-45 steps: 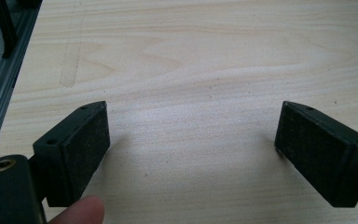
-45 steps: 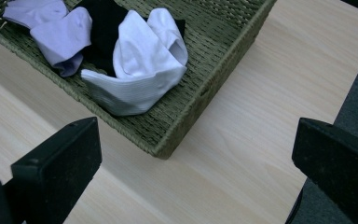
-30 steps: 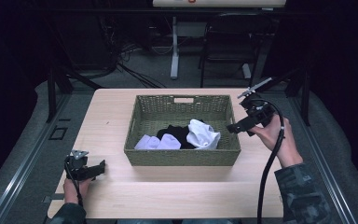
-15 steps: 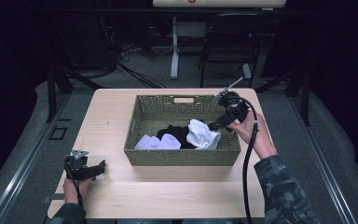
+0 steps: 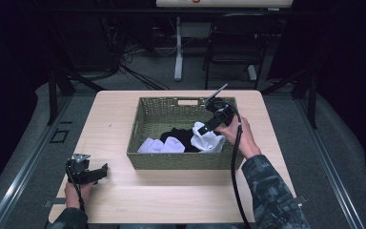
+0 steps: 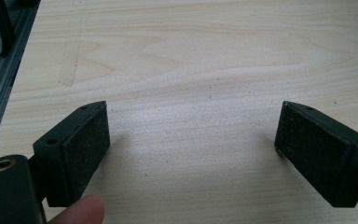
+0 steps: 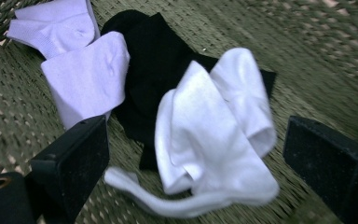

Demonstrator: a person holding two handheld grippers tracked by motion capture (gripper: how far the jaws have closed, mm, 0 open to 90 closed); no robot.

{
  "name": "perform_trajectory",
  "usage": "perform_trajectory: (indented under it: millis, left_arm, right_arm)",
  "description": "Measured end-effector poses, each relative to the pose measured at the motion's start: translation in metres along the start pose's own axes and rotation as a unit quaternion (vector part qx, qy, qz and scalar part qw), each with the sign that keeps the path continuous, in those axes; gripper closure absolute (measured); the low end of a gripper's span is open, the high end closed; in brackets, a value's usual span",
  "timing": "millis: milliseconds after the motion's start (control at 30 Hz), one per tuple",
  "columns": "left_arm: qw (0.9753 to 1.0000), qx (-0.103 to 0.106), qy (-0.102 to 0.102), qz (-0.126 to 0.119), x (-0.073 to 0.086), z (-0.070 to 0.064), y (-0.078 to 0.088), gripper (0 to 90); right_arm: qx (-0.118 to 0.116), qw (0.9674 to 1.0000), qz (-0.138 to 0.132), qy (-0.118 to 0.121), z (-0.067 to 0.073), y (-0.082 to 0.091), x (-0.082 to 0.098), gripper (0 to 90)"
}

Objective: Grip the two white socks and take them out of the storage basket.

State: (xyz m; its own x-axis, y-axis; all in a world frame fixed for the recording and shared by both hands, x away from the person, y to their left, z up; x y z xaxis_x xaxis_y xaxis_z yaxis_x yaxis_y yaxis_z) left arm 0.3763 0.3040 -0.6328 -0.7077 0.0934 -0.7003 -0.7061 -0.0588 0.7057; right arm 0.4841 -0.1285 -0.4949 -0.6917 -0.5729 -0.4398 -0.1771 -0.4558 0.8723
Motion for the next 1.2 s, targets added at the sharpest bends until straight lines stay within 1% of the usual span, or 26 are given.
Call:
perform_trajectory:
  millis: [67, 233, 267, 300, 333, 367, 400, 433, 467, 500, 533, 567, 633, 667, 700, 800, 833, 867, 900, 967, 1033, 1067, 1100, 1133, 1200]
  left_arm:
    - [1.0, 0.0, 0.0, 0.0, 0.0, 0.0, 0.0, 9.9]
    - [1.0, 0.0, 0.0, 0.001, 0.0, 0.0, 0.0, 9.9]
    - [1.0, 0.0, -0.001, 0.002, 0.0, 0.0, 0.0, 9.9]
    - [1.0, 0.0, 0.0, 0.001, 0.0, 0.0, 0.0, 9.9]
    - [1.0, 0.0, 0.0, 0.001, 0.0, 0.0, 0.0, 9.9]
    - [1.0, 0.0, 0.0, 0.001, 0.0, 0.0, 0.0, 10.0]
    - [1.0, 0.0, 0.0, 0.001, 0.0, 0.0, 0.0, 9.9]
    - [1.0, 0.0, 0.0, 0.001, 0.0, 0.0, 0.0, 9.9]
    - [1.0, 0.0, 0.001, -0.001, 0.0, 0.0, 0.0, 10.0]
    - [1.0, 0.0, 0.001, -0.001, 0.0, 0.0, 0.0, 9.9]
    - [1.0, 0.001, 0.0, 0.0, 0.0, 0.0, 0.0, 9.9]
    - [1.0, 0.001, 0.002, -0.001, 0.0, 0.0, 0.0, 10.0]
    - [1.0, 0.0, 0.0, 0.002, 0.0, 0.0, 0.0, 10.0]
    - [1.0, 0.0, 0.0, 0.002, 0.0, 0.0, 0.0, 10.0]
    - [1.0, 0.001, 0.0, 0.0, 0.0, 0.0, 0.0, 10.0]
    - [1.0, 0.001, 0.0, 0.0, 0.0, 0.0, 0.0, 9.9]
    - [1.0, 0.001, 0.002, -0.001, 0.0, 0.0, 0.0, 9.9]
    - [1.0, 0.001, 0.002, -0.001, 0.0, 0.0, 0.0, 10.0]
    - [1.0, 0.001, 0.0, 0.0, 0.0, 0.0, 0.0, 10.0]
    - [1.0, 0.001, 0.0, 0.0, 0.0, 0.0, 0.0, 9.9]
    - [1.0, 0.001, 0.0, 0.0, 0.0, 0.0, 0.0, 9.9]
    - [1.0, 0.001, 0.0, 0.0, 0.0, 0.0, 0.0, 9.9]
    - [1.0, 0.001, 0.0, 0.0, 0.0, 0.0, 0.0, 9.9]
    - [1.0, 0.001, 0.0, 0.001, 0.0, 0.0, 0.0, 10.0]
    - [1.0, 0.0, 0.001, 0.0, 0.0, 0.0, 0.0, 10.0]
  right_arm:
    - [0.001, 1.0, 0.002, -0.001, 0.0, -0.01, -0.002, 11.0]
    - [0.001, 0.9997, 0.02, -0.01, -0.002, -0.034, -0.002, 18.7]
    - [0.005, 0.9996, 0.026, -0.008, -0.003, -0.037, -0.002, 20.7]
    - [0.007, 0.9996, 0.026, -0.011, -0.003, -0.04, -0.002, 21.6]
    - [0.01, 0.9993, 0.034, -0.011, -0.003, -0.042, -0.002, 22.9]
    - [0.014, 0.9993, 0.034, -0.013, -0.004, -0.046, -0.002, 24.9]
    - [0.018, 0.9988, 0.043, -0.014, -0.005, -0.048, -0.002, 25.4]
    - [0.02, 0.9988, 0.04, -0.018, -0.005, -0.051, -0.002, 26.2]
    - [0.026, 0.9983, 0.049, -0.015, -0.006, -0.052, -0.001, 28.7]
    - [0.026, 0.9983, 0.049, -0.015, -0.006, -0.052, -0.001, 28.7]
    - [0.037, 0.9978, 0.051, -0.022, -0.007, -0.057, 0.0, 32.6]
    - [0.04, 0.9972, 0.059, -0.023, -0.008, -0.059, 0.001, 34.5]
    - [0.044, 0.9963, 0.068, -0.027, -0.009, -0.062, 0.004, 40.1]
    - [0.046, 0.9961, 0.069, -0.03, -0.01, -0.064, 0.005, 46.3]
    - [0.049, 0.9957, 0.073, -0.031, -0.01, -0.065, 0.006, 50.1]
    - [0.051, 0.9946, 0.083, -0.035, -0.011, -0.065, 0.009, 69.6]
    - [0.052, 0.9952, 0.073, -0.039, -0.011, -0.066, 0.01, 74.2]
    - [0.051, 0.9944, 0.085, -0.036, -0.011, -0.065, 0.011, 77.7]
    - [0.05, 0.9942, 0.088, -0.036, -0.011, -0.064, 0.011, 80.4]
    - [0.045, 0.9942, 0.09, -0.036, -0.011, -0.061, 0.012, 83.3]
    - [0.043, 0.9941, 0.094, -0.034, -0.01, -0.057, 0.012, 83.8]
    - [0.037, 0.9943, 0.095, -0.032, -0.01, -0.053, 0.011, 83.9]
    - [0.032, 0.9946, 0.093, -0.033, -0.009, -0.05, 0.011, 84.0]
    - [0.029, 0.9956, 0.082, -0.037, -0.007, -0.049, 0.01, 84.1]
    - [0.024, 0.9952, 0.089, -0.033, -0.006, -0.041, 0.009, 84.1]
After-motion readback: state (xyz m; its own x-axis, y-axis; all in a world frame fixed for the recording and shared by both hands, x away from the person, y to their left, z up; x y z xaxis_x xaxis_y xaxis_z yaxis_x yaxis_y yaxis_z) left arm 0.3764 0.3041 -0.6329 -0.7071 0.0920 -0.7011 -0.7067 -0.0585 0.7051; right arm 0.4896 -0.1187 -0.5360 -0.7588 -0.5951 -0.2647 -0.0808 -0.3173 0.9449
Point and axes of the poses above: each handheld gripper's, and its own axes: y roughly backward along the jaws, x roughly out of its underside, z roughly to its left, the point moved 6 cm from there along -y, roughly forward along the jaws, and after that the axes turned 8 degrees about -x, right-handed, at the moved point
